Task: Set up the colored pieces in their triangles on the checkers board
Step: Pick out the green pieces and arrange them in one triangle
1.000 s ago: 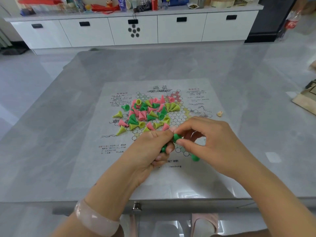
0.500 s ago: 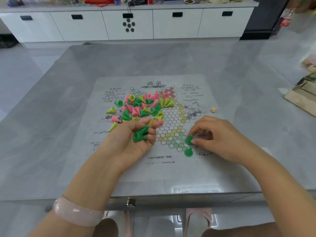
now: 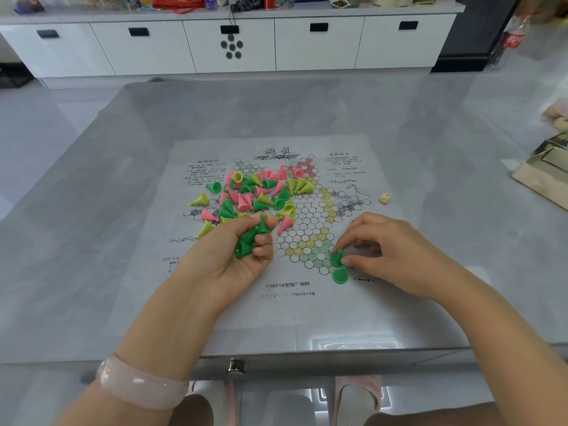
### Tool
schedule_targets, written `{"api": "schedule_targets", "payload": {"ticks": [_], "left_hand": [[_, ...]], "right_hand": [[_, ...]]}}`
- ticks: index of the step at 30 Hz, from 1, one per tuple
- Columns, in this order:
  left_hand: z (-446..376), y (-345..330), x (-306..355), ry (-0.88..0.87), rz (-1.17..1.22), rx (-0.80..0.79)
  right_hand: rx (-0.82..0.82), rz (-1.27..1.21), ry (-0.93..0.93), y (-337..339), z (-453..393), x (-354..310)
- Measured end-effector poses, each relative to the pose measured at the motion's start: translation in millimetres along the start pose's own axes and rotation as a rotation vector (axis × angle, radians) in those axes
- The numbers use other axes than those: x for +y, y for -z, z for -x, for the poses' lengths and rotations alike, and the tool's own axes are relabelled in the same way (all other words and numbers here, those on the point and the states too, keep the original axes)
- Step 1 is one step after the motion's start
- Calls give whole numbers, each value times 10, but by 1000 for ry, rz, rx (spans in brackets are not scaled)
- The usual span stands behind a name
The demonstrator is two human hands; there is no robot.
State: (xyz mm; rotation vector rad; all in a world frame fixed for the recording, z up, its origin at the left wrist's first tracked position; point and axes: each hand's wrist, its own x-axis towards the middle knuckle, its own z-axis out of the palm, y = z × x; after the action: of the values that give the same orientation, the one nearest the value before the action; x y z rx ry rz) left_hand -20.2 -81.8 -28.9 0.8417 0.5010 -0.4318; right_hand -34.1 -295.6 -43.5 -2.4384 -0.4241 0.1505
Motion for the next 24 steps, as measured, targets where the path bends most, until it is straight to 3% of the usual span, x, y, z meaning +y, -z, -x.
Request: {"api": "schedule_targets", "payload": {"ticks": [16,24], "left_hand": [[15,9,1,-3,-3,14],[60,-23,-58,-12,-104,-54]], "right_hand": [[-18,0,-16,40,44,13],[280,-56,14,95,23,-177]]}}
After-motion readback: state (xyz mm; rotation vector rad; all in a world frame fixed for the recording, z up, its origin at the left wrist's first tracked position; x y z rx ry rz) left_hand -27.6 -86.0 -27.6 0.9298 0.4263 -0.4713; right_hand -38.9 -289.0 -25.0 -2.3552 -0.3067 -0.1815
